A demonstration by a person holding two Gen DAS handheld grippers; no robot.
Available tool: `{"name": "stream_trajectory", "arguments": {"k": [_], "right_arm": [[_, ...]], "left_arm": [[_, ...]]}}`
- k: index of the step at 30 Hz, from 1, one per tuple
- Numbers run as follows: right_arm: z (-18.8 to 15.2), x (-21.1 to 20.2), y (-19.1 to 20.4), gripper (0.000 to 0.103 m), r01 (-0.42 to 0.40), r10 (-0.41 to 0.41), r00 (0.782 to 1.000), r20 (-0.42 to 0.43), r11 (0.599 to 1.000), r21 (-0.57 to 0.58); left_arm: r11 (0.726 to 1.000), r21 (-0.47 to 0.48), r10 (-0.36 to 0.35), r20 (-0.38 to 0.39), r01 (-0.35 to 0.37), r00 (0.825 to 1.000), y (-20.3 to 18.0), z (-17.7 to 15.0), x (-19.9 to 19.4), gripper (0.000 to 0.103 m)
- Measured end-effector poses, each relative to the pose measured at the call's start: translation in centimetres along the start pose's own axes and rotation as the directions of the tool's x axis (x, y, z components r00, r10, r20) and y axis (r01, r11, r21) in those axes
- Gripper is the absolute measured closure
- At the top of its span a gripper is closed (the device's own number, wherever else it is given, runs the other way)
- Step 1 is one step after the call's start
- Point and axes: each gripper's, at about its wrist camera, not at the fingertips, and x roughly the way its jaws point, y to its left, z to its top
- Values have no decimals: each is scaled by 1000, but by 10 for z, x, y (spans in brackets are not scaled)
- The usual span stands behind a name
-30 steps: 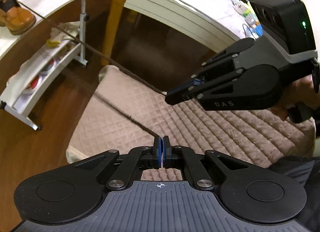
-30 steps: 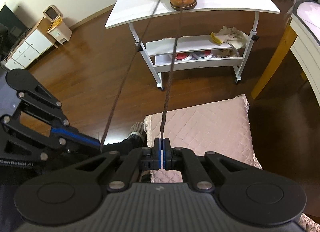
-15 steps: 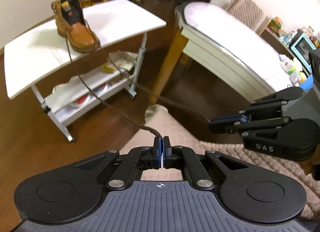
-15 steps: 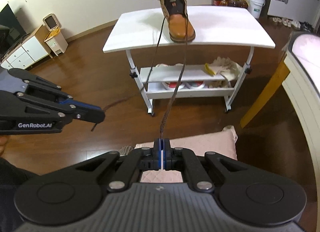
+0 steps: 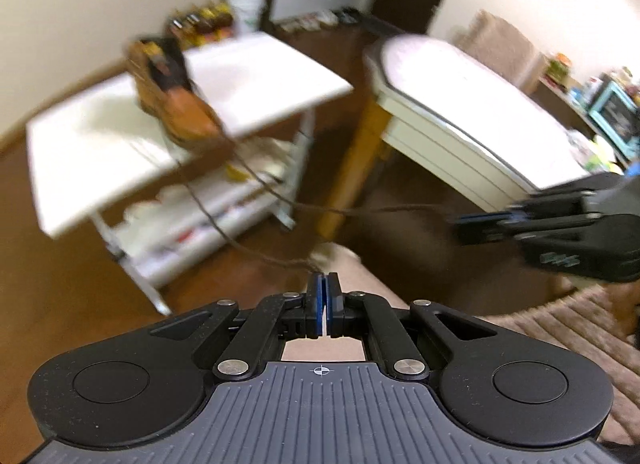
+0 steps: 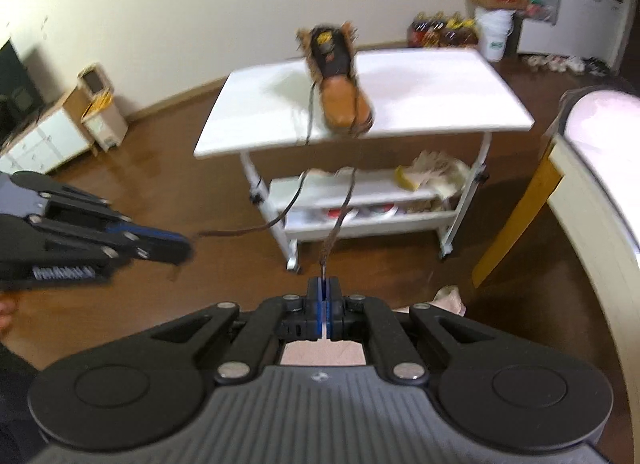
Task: Lace up shoes with both hands
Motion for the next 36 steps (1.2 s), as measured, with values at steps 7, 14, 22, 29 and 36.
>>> {"name": "stream_trajectory", "arguments": {"k": [7, 14, 22, 29, 36], "right_arm": [[51, -8, -21, 101, 68, -76, 984, 163, 996, 56], [129, 0, -21, 101, 121, -163, 923, 348, 983, 141], [209, 115, 12, 101, 128, -198, 933, 302, 964, 235], [263, 226, 40, 101, 89, -151, 970, 188, 949, 304], [285, 228, 10, 101, 221, -290, 946, 146, 905, 362]], "left_arm": [[965, -6, 262, 158, -264, 952, 105, 82, -13, 101], [936, -7, 341, 273, -353, 900, 200, 169, 0, 101], [965, 141, 211, 84, -222, 974, 293, 221, 133, 101], [973, 232, 51, -157, -14, 986, 331, 229, 232, 91], [955, 265, -63, -250, 131, 966, 326, 221, 263, 83]]}}
